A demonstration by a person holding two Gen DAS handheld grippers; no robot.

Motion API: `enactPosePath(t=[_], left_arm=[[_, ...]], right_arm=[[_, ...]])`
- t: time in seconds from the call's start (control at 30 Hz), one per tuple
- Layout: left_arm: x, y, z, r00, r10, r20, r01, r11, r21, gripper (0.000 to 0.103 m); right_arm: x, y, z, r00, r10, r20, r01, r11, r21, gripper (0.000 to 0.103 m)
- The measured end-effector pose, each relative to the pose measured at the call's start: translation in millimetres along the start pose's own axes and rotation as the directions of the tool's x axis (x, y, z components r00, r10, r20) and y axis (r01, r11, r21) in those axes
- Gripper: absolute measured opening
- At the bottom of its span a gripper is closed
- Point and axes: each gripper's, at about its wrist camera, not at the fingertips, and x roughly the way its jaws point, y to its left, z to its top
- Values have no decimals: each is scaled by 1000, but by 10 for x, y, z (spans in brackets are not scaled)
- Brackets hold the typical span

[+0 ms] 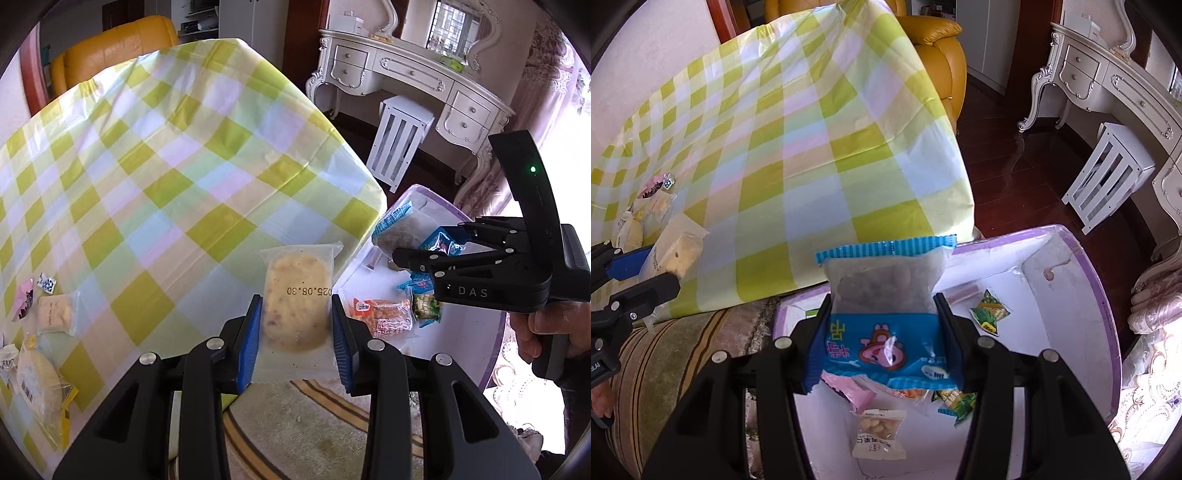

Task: Organize snacks
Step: 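Carry the biscuit packet with left tool while right tool carries the blue bag to the box, then open left tool to drop the biscuit packet while right tool releases the blue bag in the box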

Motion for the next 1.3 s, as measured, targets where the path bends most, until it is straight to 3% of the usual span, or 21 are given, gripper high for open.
enactPosePath(t=[0.2, 0.4, 0.57, 0.67, 0.87, 1.3], left_arm=[[211, -332, 73, 997, -50, -64, 56, 994, 96, 35], [411, -715, 37, 982, -99, -163, 136, 963, 234, 35], [550, -885, 17, 969, -110, -223, 173, 942, 286, 35], [592, -920, 11, 963, -120, -243, 190, 938, 290, 35], [570, -886, 22, 962, -137, -238, 201, 942, 269, 51], [392, -692, 104, 972, -162, -169, 194, 961, 198, 55]], right_arm=[[5, -325, -114, 1000, -19, -5, 19, 998, 52, 52], [84, -597, -296, 999, -43, -34, 46, 994, 100, 52], [122, -752, -383, 998, -51, -36, 55, 989, 136, 52], [128, -744, -360, 999, -42, -25, 45, 990, 135, 53], [126, -646, -263, 1000, -22, -10, 23, 992, 124, 60], [86, -459, -163, 999, -34, -15, 35, 995, 93, 67]])
